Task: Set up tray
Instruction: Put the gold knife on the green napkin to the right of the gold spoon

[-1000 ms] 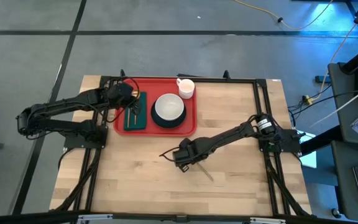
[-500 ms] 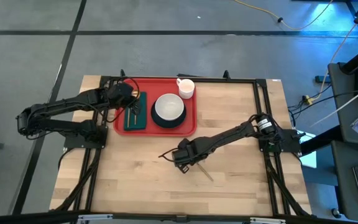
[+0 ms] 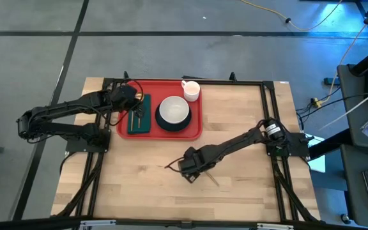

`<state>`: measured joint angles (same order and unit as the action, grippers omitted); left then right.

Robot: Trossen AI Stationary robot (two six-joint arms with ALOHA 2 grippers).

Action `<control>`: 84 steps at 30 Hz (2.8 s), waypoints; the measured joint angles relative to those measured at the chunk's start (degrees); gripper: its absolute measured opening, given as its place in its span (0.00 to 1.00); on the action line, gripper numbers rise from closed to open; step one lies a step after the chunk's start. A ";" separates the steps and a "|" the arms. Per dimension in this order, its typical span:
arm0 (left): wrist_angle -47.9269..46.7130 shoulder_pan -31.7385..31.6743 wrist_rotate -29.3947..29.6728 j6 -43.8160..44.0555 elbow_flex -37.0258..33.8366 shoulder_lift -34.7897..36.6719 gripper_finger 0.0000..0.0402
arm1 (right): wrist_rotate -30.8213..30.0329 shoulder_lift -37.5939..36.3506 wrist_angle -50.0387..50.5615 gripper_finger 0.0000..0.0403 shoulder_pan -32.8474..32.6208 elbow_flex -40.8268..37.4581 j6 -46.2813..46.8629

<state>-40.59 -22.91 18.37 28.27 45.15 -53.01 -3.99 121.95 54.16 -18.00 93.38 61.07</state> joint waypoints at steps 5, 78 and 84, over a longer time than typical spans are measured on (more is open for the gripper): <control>-0.02 0.00 -0.01 -0.01 0.00 0.00 0.28 | -1.38 1.77 -0.49 0.58 -0.10 0.00 1.59; 3.58 22.99 14.30 -2.02 0.00 17.21 0.28 | -24.61 2.60 -4.86 0.00 16.66 40.99 -40.33; 5.65 29.01 31.88 -4.07 -0.02 15.36 0.28 | -24.04 2.60 -11.64 0.00 20.63 41.00 -46.58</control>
<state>-34.95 6.10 50.25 24.20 45.12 -37.65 -28.03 124.55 42.52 2.63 134.39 14.49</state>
